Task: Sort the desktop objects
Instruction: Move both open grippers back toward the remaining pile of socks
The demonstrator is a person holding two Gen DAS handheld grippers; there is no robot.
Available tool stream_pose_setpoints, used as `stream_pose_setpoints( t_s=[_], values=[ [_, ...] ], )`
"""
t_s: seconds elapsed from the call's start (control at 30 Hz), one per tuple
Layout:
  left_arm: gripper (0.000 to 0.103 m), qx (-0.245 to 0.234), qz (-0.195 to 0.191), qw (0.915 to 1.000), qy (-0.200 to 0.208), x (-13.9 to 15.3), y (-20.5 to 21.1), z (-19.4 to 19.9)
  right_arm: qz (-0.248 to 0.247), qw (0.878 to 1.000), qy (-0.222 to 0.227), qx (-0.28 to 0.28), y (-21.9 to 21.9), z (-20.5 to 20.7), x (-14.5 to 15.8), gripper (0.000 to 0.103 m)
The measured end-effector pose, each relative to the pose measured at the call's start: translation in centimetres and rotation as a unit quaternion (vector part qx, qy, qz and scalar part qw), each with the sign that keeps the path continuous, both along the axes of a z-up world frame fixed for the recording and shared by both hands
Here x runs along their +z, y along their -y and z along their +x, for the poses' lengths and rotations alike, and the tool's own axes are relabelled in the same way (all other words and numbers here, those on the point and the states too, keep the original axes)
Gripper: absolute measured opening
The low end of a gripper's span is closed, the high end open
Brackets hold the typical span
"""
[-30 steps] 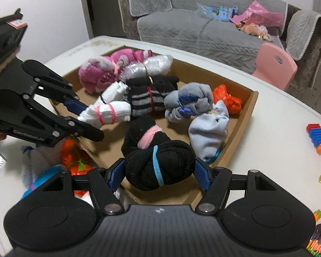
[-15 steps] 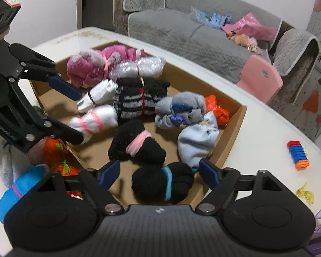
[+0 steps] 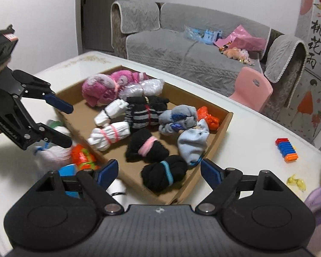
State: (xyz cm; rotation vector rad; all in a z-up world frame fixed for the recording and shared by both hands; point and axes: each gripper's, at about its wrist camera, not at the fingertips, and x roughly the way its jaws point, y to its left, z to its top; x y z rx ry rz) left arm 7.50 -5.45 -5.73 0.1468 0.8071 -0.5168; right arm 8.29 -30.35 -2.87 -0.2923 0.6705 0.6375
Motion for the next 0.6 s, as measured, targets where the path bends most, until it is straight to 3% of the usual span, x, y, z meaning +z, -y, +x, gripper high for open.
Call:
stream_pose_setpoints(
  t_s=[0.27, 0.6],
  values=[
    [0.086, -0.010, 0.000, 1.0000, -0.002, -0.5, -0.6, -3.7, 0.069, 0.998, -0.006, 0.007, 0.6, -4.1, -0.5, 0.084],
    [0.087, -0.009, -0.019, 0.9990, -0.039, -2.8, 0.0, -5.6, 0.091, 0.995, -0.032, 0.030, 0.0, -7.6, -3.4, 0.085]
  ],
)
